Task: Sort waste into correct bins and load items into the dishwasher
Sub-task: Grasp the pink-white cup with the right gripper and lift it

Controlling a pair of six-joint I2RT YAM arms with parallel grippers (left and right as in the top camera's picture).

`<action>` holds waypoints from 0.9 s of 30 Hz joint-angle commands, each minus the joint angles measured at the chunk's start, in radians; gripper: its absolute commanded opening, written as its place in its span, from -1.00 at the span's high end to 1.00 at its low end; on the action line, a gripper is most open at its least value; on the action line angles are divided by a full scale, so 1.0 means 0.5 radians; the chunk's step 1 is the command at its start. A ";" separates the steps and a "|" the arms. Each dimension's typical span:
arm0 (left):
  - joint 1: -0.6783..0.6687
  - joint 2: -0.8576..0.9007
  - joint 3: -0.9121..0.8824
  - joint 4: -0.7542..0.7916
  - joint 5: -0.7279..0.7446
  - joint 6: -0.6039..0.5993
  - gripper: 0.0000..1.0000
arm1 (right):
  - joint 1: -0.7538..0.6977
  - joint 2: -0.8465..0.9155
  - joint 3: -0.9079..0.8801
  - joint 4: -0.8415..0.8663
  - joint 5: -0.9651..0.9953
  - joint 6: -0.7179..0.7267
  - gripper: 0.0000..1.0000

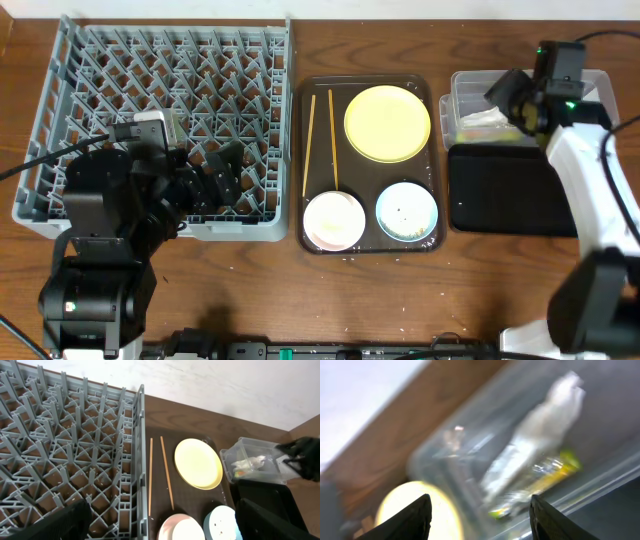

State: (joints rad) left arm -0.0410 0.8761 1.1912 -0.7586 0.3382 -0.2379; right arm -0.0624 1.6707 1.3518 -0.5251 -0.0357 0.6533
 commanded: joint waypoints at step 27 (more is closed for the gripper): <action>0.005 -0.002 0.038 -0.044 0.072 0.017 -0.86 | 1.391 0.249 0.012 -0.802 -0.233 -0.923 -0.09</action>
State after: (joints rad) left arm -0.0410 0.8761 1.1912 -0.7811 0.3614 -0.2382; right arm 0.6102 1.7462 1.3582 -0.9264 -0.2535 0.1696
